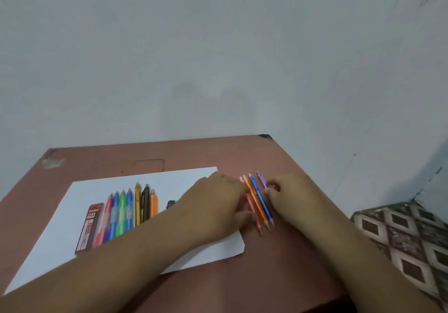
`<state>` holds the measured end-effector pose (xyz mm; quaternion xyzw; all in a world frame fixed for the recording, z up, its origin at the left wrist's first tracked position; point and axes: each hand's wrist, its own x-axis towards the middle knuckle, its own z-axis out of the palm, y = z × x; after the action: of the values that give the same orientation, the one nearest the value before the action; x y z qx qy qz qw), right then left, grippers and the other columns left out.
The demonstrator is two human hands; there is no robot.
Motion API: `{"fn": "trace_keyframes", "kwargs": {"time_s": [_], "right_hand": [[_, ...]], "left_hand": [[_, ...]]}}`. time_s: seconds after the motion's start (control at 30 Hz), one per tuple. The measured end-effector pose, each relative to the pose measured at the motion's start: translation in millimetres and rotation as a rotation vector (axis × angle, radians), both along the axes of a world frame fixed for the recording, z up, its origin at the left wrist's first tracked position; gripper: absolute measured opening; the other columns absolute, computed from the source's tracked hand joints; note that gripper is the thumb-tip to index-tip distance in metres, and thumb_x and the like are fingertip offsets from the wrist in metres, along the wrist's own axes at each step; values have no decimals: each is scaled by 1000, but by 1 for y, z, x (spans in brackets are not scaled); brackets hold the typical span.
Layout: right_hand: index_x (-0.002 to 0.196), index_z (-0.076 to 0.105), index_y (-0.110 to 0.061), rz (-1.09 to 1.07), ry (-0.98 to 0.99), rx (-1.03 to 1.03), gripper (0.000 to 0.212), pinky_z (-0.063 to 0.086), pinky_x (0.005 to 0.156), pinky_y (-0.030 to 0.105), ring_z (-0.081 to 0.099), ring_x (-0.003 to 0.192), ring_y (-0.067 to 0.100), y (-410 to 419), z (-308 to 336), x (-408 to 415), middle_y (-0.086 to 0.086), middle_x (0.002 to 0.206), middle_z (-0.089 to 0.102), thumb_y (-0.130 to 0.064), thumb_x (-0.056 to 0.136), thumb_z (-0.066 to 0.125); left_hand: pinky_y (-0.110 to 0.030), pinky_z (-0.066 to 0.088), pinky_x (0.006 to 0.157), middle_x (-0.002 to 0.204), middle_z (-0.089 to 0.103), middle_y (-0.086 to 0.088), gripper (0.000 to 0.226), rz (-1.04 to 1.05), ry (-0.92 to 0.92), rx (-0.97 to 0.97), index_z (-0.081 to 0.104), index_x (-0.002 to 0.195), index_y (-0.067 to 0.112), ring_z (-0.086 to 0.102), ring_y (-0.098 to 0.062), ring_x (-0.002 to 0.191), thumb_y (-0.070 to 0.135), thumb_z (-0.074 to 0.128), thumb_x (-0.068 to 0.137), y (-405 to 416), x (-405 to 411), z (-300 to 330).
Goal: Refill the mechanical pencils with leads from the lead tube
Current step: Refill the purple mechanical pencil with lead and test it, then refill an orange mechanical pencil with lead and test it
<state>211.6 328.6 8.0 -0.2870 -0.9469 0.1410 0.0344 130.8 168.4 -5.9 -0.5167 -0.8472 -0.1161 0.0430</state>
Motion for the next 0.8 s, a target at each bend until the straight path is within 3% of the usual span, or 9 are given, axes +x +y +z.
{"fn": "trace_keyframes", "kwargs": {"time_s": [0.17, 0.37, 0.53, 0.63, 0.73, 0.8], "right_hand": [[112, 75, -19, 55, 108, 58, 29, 46, 70, 25, 61, 85, 16, 2, -16, 3, 3, 102, 71, -28, 99, 52], [90, 74, -18, 41, 147, 40, 28, 35, 53, 19, 54, 66, 9, 5, -22, 2, 0, 79, 65, -31, 100, 51], [88, 60, -19, 175, 134, 189, 22, 48, 76, 31, 52, 79, 15, 2, -7, -1, -4, 87, 52, -31, 101, 46], [80, 57, -15, 324, 211, 223, 26, 49, 78, 37, 52, 81, 18, -8, -1, -10, -6, 84, 51, -27, 100, 47], [99, 69, -18, 476, 224, 232, 28, 52, 80, 42, 59, 91, 18, -21, -1, -27, -6, 96, 62, -30, 99, 44], [118, 68, -27, 564, 196, 214, 27, 52, 85, 40, 60, 100, 16, -34, -1, -41, -10, 110, 62, -29, 103, 46]], "left_hand": [[-37, 47, 88, 105, 62, 7, 40, -17, 27, 5, 60, 113, 31, 51, -16, 99, 62, 50, 89, 11, 0, -8], [-37, 48, 92, 112, 62, 11, 45, -21, -47, 10, 59, 122, 35, 51, -13, 104, 63, 48, 88, 5, -2, -7], [-26, 40, 107, 136, 55, 21, 50, 7, -42, 23, 55, 132, 38, 46, -3, 127, 66, 52, 91, -24, -14, 8], [-20, 31, 108, 145, 44, 27, 54, 101, -71, 13, 48, 140, 42, 38, 3, 134, 66, 51, 92, -59, -30, 15], [-22, 39, 101, 139, 46, 28, 52, 219, -97, 6, 50, 136, 46, 41, 4, 124, 67, 52, 89, -102, -49, 15], [-19, 43, 88, 131, 50, 27, 48, 302, -116, 14, 53, 132, 45, 48, 4, 110, 66, 54, 88, -129, -59, 14]]}}
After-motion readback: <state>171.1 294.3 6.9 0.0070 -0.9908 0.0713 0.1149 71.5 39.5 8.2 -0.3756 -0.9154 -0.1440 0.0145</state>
